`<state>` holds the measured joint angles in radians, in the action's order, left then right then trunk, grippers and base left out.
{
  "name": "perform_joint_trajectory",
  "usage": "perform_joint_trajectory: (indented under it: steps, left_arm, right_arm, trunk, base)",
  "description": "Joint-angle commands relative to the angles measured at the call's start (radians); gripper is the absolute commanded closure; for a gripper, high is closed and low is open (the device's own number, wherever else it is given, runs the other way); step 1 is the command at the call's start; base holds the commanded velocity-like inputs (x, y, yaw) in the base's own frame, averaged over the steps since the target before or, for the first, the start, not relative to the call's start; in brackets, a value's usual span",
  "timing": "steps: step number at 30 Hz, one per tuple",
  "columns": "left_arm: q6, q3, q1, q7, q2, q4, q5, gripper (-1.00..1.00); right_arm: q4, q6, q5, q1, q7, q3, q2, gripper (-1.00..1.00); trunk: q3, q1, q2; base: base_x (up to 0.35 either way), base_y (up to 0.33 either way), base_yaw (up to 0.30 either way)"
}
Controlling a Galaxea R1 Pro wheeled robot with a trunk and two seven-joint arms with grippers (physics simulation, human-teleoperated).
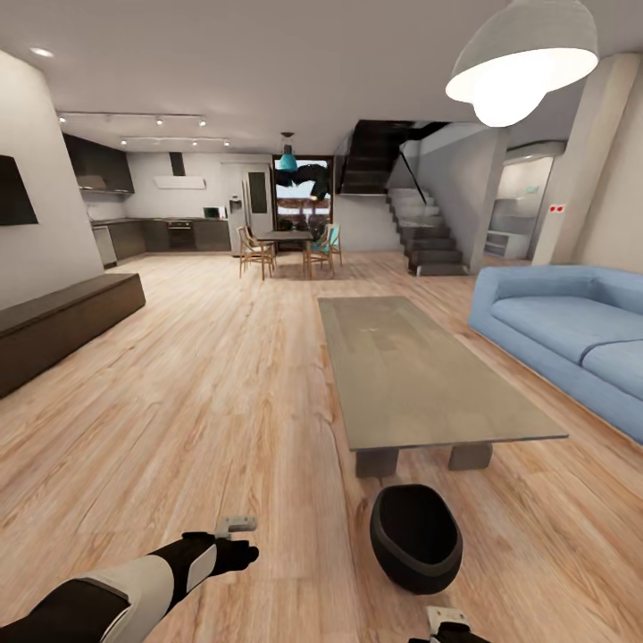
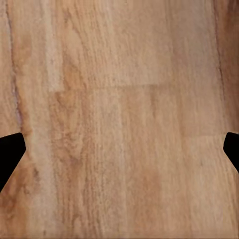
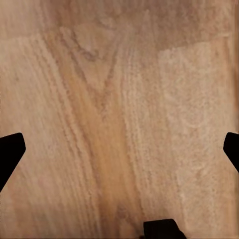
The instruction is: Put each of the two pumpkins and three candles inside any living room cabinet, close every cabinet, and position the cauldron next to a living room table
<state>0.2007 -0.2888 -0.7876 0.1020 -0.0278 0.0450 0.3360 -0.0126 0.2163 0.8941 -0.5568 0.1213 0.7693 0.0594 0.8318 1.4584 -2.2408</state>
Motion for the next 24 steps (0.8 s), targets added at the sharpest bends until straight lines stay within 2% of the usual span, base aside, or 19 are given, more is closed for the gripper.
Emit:
perform_joint_trajectory:
  steps: [1, 4, 6, 7, 10, 14, 20, 24]
  left_arm:
    - [0.001, -0.008, 0.005, 0.004, 0.0, 0.003, 0.011, -1.0]
    - [0.005, -0.002, 0.033, 0.004, 0.001, 0.003, 0.03, -1.0]
    - [0.007, 0.004, 0.053, 0.004, 0.009, 0.004, 0.068, -1.0]
    - [0.009, 0.006, 0.072, 0.004, 0.017, 0.004, 0.111, -1.0]
    - [0.008, 0.007, 0.1, 0.004, 0.025, 0.004, 0.143, -1.0]
    - [0.005, 0.007, 0.142, 0.003, 0.042, 0.004, 0.157, -1.0]
    - [0.002, 0.007, 0.156, 0.002, 0.047, 0.004, 0.16, -1.0]
    - [0.002, 0.009, 0.184, 0.002, 0.049, 0.003, 0.163, -1.0]
  right_arm:
    - [-0.001, 0.002, 0.008, 0.0, 0.002, 0.008, 0.0, -1.0]
    - [-0.001, 0.001, 0.008, 0.008, 0.002, 0.008, -0.002, -1.0]
    - [-0.001, -0.005, 0.009, 0.031, 0.001, 0.008, -0.005, -1.0]
    - [-0.001, -0.015, 0.009, 0.049, 0.001, 0.008, -0.006, -1.0]
    - [-0.001, -0.02, 0.009, 0.057, 0.001, 0.008, -0.007, -1.0]
    - [0.0, -0.024, 0.01, 0.063, 0.006, 0.008, -0.005, -1.0]
    - [-0.001, -0.024, 0.014, 0.071, 0.005, 0.007, -0.004, -1.0]
    - [-0.001, -0.023, 0.017, 0.072, 0.003, 0.005, -0.004, -1.0]
  trunk:
    - [-0.002, -0.004, 0.007]
    - [-0.012, -0.016, 0.028]
    - [-0.018, -0.023, 0.042]
    - [-0.021, -0.027, 0.049]
    - [-0.03, -0.039, 0.07]
    - [-0.043, -0.054, 0.098]
    - [-0.062, -0.077, 0.14]
    - [-0.074, -0.092, 0.168]
  base:
    - [0.0, 0.0, 0.001]
    - [0.0, 0.0, 0.0]
    - [0.0, 0.0, 0.0]
    - [0.0, 0.0, 0.0]
    - [0.0, 0.0, 0.0]
    - [0.0, 0.0, 0.0]
    - [0.0, 0.0, 0.0]
    - [0.0, 0.0, 0.0]
